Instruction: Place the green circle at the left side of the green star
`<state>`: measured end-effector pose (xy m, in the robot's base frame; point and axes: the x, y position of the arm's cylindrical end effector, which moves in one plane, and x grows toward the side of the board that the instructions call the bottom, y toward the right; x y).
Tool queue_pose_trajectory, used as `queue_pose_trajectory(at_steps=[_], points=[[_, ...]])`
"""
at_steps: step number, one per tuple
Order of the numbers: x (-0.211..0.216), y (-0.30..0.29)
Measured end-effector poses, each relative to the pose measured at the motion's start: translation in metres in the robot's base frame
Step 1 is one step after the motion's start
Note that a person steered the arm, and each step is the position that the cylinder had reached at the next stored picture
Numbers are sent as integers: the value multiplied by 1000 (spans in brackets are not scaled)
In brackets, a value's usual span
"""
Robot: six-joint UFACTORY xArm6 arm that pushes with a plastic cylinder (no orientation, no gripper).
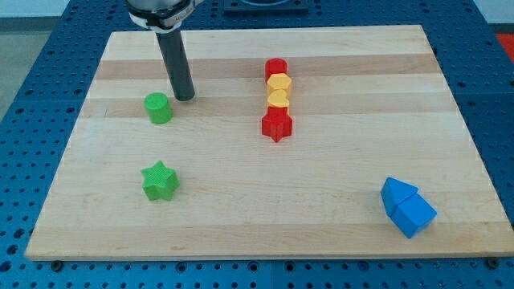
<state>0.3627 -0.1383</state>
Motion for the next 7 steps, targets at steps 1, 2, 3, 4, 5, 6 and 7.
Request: queue_pose_trajectory(at_steps=[1,2,3,4,5,6,7], points=[[14,-27],[46,-57],[69,-70],[73,-70],[61,-77],[72,-97],[107,-105]])
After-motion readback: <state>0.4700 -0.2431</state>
